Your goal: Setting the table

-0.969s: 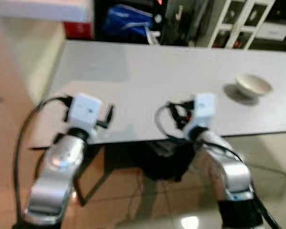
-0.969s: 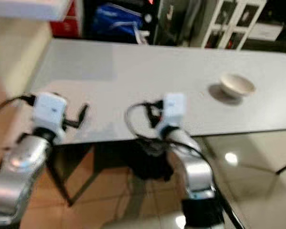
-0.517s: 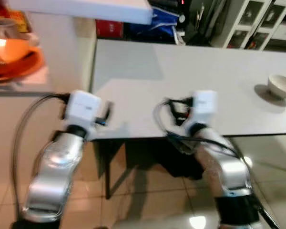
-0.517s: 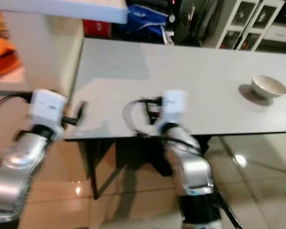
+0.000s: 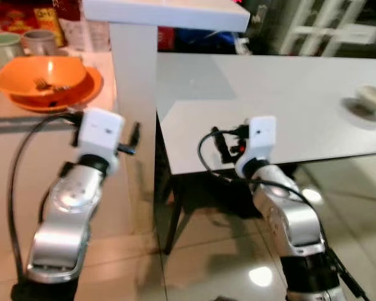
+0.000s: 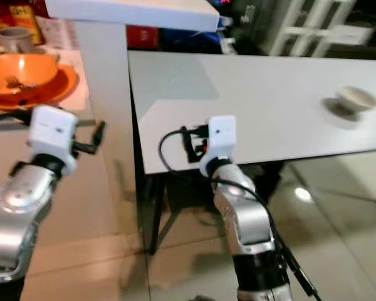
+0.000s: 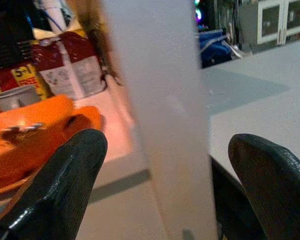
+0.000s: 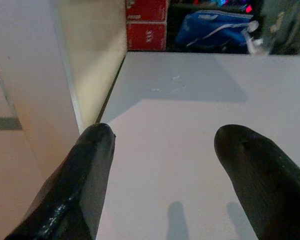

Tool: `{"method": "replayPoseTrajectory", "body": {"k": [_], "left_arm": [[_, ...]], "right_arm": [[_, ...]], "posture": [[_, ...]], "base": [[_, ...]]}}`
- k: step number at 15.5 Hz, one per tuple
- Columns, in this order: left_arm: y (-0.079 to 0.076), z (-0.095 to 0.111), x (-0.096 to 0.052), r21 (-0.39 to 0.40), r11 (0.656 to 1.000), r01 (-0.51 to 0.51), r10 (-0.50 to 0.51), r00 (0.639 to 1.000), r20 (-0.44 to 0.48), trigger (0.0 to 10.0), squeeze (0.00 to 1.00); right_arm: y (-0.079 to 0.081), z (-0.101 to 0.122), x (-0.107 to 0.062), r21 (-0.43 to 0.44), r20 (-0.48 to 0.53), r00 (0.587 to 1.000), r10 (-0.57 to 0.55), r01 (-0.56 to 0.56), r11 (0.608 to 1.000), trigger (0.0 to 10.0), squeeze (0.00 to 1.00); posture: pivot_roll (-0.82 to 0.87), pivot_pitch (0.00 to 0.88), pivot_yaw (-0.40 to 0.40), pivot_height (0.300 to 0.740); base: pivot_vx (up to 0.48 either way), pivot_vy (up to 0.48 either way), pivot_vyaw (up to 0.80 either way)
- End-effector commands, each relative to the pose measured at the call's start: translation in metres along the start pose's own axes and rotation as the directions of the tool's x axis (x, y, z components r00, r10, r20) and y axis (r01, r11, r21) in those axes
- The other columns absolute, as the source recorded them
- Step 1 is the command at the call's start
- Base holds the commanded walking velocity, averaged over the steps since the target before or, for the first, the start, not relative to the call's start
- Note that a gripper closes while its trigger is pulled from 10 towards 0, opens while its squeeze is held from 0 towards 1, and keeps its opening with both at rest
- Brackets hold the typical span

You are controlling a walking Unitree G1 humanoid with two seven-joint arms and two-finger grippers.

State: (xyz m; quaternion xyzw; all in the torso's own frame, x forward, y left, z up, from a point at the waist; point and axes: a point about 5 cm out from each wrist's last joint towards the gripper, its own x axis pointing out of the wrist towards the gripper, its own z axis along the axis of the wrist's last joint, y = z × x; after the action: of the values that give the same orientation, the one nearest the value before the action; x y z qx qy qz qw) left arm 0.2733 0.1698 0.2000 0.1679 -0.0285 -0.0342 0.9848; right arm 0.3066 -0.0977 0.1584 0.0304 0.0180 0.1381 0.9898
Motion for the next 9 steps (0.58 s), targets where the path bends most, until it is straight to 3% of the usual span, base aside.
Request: {"method": "replayPoseTrajectory", "body": {"k": [1, 4, 9], "left_arm": [[-0.004, 0.0034, 0.0011, -0.001, 1.0, 0.009, -0.009, 1.0, 0.016, 10.0, 0.0], [0.0008, 0.0084, 0.0025, 0.004, 1.0, -0.007, 0.007, 0.999, 0.04, 10.0, 0.0], [0.0006, 0.0106, 0.0035, 0.018, 1.0, -0.003, 0.002, 0.999, 0.053, 10.0, 0.0]], "right_arm": [[-0.0089, 0.0064, 0.0012, -0.028, 0.032, 0.999, -0.027, 0.028, 0.999, 10.0, 0.0], [-0.0016, 0.0117, 0.001, -0.014, 0.069, 0.997, 0.022, -0.021, 1.0, 10.0, 0.0], [-0.0032, 0.0116, 0.0015, 0.011, 0.081, 0.997, 0.014, -0.014, 1.0, 10.0, 0.0]], "posture": [[0.06, 0.0, -0.088, 0.74], [0.06, 0.0, -0.088, 0.74], [0.06, 0.0, -0.086, 0.74]], "base": [[0.0, 0.48, 0.0], [0.0, 0.48, 0.0], [0.0, 0.48, 0.0]]}}
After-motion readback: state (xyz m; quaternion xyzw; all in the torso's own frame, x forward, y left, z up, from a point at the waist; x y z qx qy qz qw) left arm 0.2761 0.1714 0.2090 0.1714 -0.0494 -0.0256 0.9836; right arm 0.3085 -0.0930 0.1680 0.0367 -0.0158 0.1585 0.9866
